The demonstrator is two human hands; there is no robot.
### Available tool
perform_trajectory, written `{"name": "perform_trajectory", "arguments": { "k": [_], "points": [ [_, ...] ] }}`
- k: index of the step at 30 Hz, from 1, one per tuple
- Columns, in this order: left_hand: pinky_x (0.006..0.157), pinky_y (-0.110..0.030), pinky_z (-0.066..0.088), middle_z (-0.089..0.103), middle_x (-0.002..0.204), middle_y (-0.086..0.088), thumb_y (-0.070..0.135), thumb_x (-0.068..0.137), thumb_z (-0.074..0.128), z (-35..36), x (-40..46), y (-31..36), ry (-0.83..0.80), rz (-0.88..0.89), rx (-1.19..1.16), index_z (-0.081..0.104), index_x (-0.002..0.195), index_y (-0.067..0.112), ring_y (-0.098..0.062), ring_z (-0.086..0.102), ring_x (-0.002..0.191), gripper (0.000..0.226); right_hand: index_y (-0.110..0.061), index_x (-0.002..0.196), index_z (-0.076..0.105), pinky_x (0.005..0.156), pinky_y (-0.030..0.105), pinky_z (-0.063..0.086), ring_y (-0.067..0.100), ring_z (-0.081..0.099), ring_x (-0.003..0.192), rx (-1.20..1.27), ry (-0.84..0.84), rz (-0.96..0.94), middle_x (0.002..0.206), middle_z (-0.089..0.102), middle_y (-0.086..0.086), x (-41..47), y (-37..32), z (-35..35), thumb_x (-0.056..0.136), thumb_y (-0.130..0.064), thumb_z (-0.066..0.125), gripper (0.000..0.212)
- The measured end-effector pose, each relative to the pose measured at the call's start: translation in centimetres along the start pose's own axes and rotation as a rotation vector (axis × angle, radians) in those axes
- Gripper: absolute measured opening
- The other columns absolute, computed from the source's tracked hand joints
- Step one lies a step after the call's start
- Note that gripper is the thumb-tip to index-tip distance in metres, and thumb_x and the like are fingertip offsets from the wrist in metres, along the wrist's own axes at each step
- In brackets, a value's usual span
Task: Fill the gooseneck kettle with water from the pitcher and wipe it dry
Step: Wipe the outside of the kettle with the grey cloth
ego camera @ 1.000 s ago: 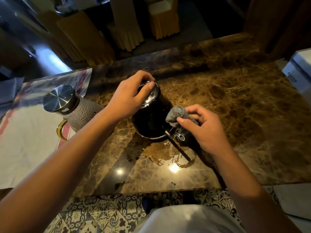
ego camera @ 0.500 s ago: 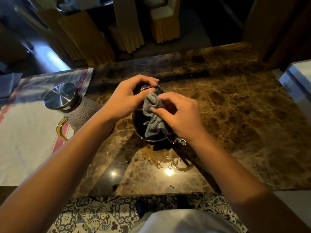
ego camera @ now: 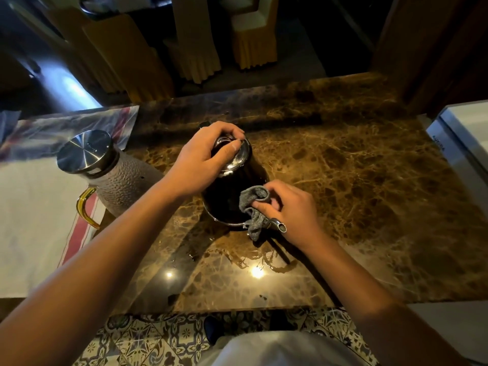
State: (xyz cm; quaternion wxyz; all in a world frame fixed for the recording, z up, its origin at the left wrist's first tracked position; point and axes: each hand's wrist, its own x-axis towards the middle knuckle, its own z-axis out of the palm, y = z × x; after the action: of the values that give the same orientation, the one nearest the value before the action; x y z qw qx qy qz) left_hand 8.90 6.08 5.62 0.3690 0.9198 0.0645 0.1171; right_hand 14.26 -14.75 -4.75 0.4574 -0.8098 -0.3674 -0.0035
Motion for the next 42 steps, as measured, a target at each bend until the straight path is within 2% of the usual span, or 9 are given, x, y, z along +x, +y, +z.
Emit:
{"name": "perform_trajectory", "arguments": {
  "k": [3,7,10,14,21,25,31,35,42],
  "points": [
    [0.106,-0.044,0.045,0.061,0.132,0.011,0.040,0.099,0.051,0.0,-0.1,0.4,-0.016,-0.021,-0.007,0.057,0.123,0.033,-0.011,0.053,0.124,0.025,-0.025,0.105,0.059,0.060,0.044,0.055,0.022,0.066,0.064,-0.005,-0.095,0.117,0.068,0.067,0.000,-1.1,0.5,0.2,0.094,-0.057,0.052,0.034],
    [0.105,-0.044,0.045,0.060,0.132,0.011,0.039,0.099,0.051,0.0,-0.2,0.6,-0.018,-0.035,-0.010,0.056,0.124,0.032,-0.011,0.052,0.123,0.026,-0.016,0.104,0.059,0.057,0.041,0.043,0.035,0.064,0.069,-0.215,-0.190,0.220,0.073,0.068,0.010,-2.4,1.0,0.2,0.102,-0.029,0.057,0.013],
    [0.104,-0.044,0.046,0.060,0.131,0.010,0.042,0.098,0.050,0.1,-0.1,0.7,-0.017,-0.040,-0.005,0.056,0.124,0.033,-0.012,0.052,0.122,0.028,-0.018,0.094,0.063,0.055,0.040,0.047,0.027,0.064,0.063,0.030,-0.110,0.300,0.067,0.066,0.005,-2.8,0.6,-0.4,0.100,-0.024,0.064,0.009],
    [0.104,-0.048,0.048,0.062,0.128,0.010,0.043,0.097,0.052,-0.3,0.2,0.7,-0.030,-0.042,-0.052,0.058,0.116,0.036,-0.014,0.056,0.122,0.021,-0.025,0.111,0.072,0.067,0.030,0.063,0.012,0.074,0.083,0.443,0.011,0.412,0.096,0.076,-0.002,0.0,-1.3,-2.0,0.101,-0.014,0.062,0.018],
    [0.103,-0.053,0.049,0.064,0.124,0.008,0.043,0.095,0.055,-0.4,0.7,0.7,-0.031,-0.041,-0.071,0.058,0.107,0.041,-0.017,0.060,0.119,0.012,-0.023,0.117,0.078,0.095,0.024,0.056,0.004,0.067,0.111,0.483,0.140,0.272,0.116,0.071,-0.009,3.4,-3.7,-1.9,0.100,-0.014,0.062,0.025],
    [0.102,-0.052,0.048,0.065,0.120,0.008,0.039,0.098,0.054,-0.2,0.6,0.7,-0.008,-0.028,-0.052,0.059,0.109,0.033,-0.017,0.059,0.117,0.014,-0.022,0.131,0.072,0.111,0.027,0.047,0.001,0.058,0.130,0.569,0.044,0.279,0.136,0.066,-0.011,1.9,-2.9,-0.8,0.106,-0.024,0.053,0.031],
    [0.102,-0.049,0.048,0.065,0.122,0.006,0.037,0.099,0.053,0.0,0.5,1.0,-0.001,-0.049,-0.021,0.059,0.112,0.029,-0.017,0.056,0.117,0.016,-0.033,0.146,0.051,0.110,0.002,0.027,-0.012,0.036,0.145,0.653,-0.111,0.352,0.158,0.045,-0.017,-2.3,-0.8,-0.2,0.106,-0.042,0.032,0.045],
    [0.102,-0.050,0.048,0.065,0.121,0.007,0.040,0.099,0.050,0.1,0.6,0.9,0.008,-0.063,-0.005,0.061,0.116,0.026,-0.016,0.056,0.117,0.024,-0.044,0.148,0.042,0.116,0.005,0.022,-0.013,0.026,0.149,0.610,-0.123,0.396,0.161,0.035,-0.025,-3.3,-0.9,0.9,0.102,-0.057,0.035,0.049],
    [0.097,-0.050,0.049,0.067,0.118,0.004,0.053,0.102,0.034,0.3,0.5,1.0,0.057,-0.020,0.033,0.063,0.125,0.019,-0.017,0.061,0.113,0.050,-0.025,0.152,0.051,0.127,0.027,0.022,-0.003,0.027,0.153,0.757,-0.119,0.253,0.166,0.036,-0.015,-1.8,-3.3,0.2,0.093,-0.082,0.028,0.085]
  ]
}}
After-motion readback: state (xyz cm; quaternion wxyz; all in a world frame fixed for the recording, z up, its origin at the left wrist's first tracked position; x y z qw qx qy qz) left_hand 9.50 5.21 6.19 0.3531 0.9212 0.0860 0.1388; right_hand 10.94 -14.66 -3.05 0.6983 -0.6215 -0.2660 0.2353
